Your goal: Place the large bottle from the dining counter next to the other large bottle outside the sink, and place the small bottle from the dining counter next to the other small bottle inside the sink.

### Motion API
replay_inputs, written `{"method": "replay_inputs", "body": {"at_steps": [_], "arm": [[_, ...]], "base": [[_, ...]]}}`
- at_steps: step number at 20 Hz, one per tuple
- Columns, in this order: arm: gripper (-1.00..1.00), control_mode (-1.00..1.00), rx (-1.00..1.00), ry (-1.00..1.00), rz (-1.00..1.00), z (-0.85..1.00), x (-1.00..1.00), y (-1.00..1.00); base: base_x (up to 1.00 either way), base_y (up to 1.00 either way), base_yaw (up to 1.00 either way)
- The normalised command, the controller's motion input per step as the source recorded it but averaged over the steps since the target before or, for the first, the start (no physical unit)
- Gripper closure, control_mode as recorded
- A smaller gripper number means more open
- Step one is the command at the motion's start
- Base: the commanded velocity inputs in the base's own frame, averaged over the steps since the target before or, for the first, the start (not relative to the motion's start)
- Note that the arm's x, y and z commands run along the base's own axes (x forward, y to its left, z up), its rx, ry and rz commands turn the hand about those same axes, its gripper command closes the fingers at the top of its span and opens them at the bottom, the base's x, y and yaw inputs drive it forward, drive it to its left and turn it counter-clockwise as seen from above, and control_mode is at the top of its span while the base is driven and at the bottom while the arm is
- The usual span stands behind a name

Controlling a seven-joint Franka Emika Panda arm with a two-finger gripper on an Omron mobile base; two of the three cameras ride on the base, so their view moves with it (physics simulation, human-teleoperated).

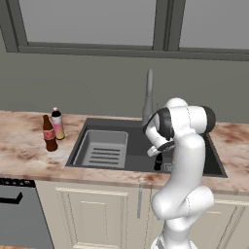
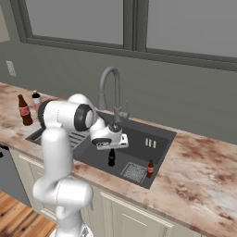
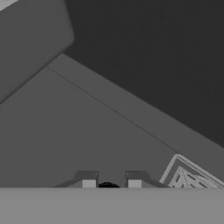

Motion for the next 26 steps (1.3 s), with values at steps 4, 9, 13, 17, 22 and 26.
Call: {"method": "replay_inputs", "body": {"at_steps": [4, 9, 13, 17, 22, 26], "arm": [[1.0, -1.0, 0.01, 0.0, 0.0, -0.25, 0.2, 0.0], [1.0, -1.0, 0.0, -0.01, 0.0, -0.14, 0.17, 0.02], [1.0, -1.0, 0.0, -0.03, 0.0, 0.0, 0.27, 0.0], [1.0, -1.0, 0.0, -0.02, 0.0, -0.03, 0.33, 0.0], [1.0, -1.0, 0.0, 0.0, 0.0, -0.15, 0.29, 0.0], [1.0, -1.0, 0.0, 0.0, 0.0, -0.29, 0.31, 0.0]], "base": [[0.0, 0.0, 0.0], [0.0, 0.0, 0.0], [0.0, 0.0, 0.0], [0.0, 0.0, 0.0], [0.0, 0.0, 0.0], [0.0, 0.0, 0.0]]}}
